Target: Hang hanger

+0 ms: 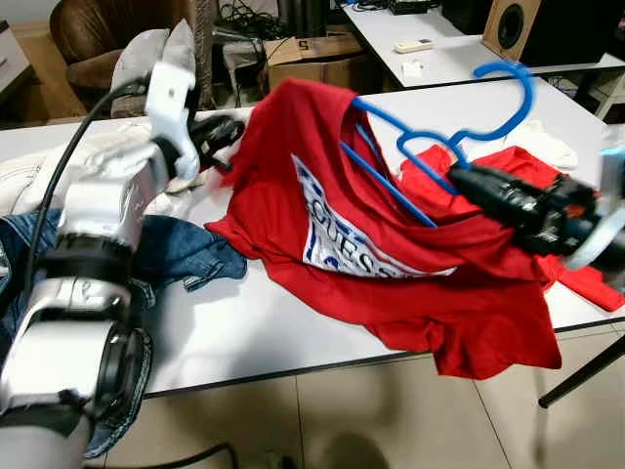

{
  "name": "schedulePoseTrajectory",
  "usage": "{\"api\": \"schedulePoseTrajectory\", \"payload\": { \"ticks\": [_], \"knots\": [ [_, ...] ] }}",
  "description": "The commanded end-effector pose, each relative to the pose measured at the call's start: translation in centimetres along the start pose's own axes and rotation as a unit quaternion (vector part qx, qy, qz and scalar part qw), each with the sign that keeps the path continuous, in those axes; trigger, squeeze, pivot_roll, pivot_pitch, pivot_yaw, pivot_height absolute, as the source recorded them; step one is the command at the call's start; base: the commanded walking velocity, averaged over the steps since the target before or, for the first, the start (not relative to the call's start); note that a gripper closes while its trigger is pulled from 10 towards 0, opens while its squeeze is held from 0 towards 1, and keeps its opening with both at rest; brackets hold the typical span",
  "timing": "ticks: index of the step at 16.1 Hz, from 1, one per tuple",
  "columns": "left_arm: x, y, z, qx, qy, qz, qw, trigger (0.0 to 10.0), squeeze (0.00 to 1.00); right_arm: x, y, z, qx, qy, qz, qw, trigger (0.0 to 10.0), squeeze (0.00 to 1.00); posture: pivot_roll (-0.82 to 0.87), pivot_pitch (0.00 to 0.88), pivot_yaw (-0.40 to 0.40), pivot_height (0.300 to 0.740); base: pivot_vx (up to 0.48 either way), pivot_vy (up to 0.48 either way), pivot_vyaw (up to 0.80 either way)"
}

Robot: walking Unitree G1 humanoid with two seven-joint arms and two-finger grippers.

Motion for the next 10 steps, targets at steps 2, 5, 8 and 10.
{"api": "schedulePoseTrajectory", "payload": {
  "ticks": [2, 5, 8, 10],
  "knots": [
    [1.3, 1.2, -1.4, 0.024, 0.013, 0.044, 0.999, 10.0, 0.01, 0.8, 0.1, 2.5, -0.041, 0.015, 0.011, 0.999, 10.0, 0.00, -0.08, 0.000, 0.090, 0.740, 0.000, 0.000, 0.00],
    [1.7, 4.1, -4.2, 0.046, 0.101, 0.081, 0.990, 10.0, 0.00, 1.5, -0.4, 5.0, -0.059, 0.029, 0.002, 0.998, 10.0, 0.00, -0.06, 0.000, 0.065, 0.740, 0.000, 0.000, 0.00],
    [-2.0, 6.5, -2.5, -0.040, 0.083, 0.066, 0.994, 10.0, 0.00, 0.9, -1.3, 4.4, -0.046, 0.021, -0.057, 0.997, 10.0, 0.00, -0.02, 0.000, 0.014, 0.740, 0.000, 0.000, 0.00],
    [-4.9, 6.9, -1.8, -0.046, 0.087, 0.071, 0.993, 10.0, 0.00, 0.3, -1.7, 3.2, -0.044, 0.006, -0.101, 0.994, 10.0, 0.00, -0.01, 0.000, 0.004, 0.740, 0.000, 0.000, 0.00]
  ]
}}
Point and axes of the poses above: a point about 5 cm out from each wrist's last joint towards the gripper, its own y axis pointing back from the gripper into the wrist, its own z axis along the axis of the wrist's last joint, x = y × z, the point moved 3 cm from there along -y, pointing out of the wrist towards the gripper, and after that the axes turned 12 degrees about -y, right-handed, at the moved point
